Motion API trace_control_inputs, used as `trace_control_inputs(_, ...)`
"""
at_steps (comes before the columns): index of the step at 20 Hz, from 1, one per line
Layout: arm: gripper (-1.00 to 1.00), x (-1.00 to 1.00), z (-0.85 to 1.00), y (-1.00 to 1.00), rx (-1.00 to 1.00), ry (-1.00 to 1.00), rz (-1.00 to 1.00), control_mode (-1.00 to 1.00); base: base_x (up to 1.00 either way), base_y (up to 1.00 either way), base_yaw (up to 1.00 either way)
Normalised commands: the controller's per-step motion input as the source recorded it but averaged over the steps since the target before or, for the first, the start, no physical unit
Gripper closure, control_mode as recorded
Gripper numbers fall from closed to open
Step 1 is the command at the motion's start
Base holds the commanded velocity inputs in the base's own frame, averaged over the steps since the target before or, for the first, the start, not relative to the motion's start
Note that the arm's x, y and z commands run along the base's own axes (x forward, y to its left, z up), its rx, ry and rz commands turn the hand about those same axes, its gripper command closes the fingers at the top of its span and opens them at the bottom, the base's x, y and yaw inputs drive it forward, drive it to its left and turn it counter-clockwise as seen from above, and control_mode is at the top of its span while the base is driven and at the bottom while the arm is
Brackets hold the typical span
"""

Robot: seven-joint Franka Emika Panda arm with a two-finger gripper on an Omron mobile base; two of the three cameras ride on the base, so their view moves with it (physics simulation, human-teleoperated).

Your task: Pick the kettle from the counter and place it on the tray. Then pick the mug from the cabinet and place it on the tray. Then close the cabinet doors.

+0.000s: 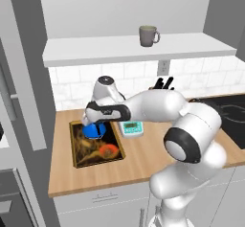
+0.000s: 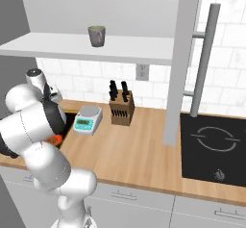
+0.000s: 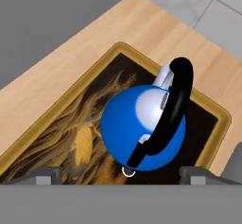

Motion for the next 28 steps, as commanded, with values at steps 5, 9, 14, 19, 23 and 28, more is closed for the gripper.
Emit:
trace_control_inputs(5,-1.0,-0.56,0.0,-0.22,0.0,0.0,-0.26,-1.0,0.0,0.0,0.0)
trace_control_inputs(9,-1.0,-0.6,0.06,-0.38,0.04,0.0,-0.18,-1.0,0.0,0.0,0.0)
trace_control_inputs(14,-1.0,-0.6,0.36,-0.37,0.11,0.0,0.0,-1.0,0.0,0.0,0.0)
trace_control_inputs(19,-1.0,-0.46,0.62,-0.4,0.11,0.0,0.0,-1.0,0.0,0.0,0.0)
trace_control_inputs(23,-1.0,-0.45,0.57,-0.42,0.02,-0.18,0.0,-1.0,0.0,0.0,0.0)
trace_control_inputs(28,-1.0,-0.33,0.63,-0.35,0.03,-0.16,-0.01,-1.0,0.0,0.0,0.0)
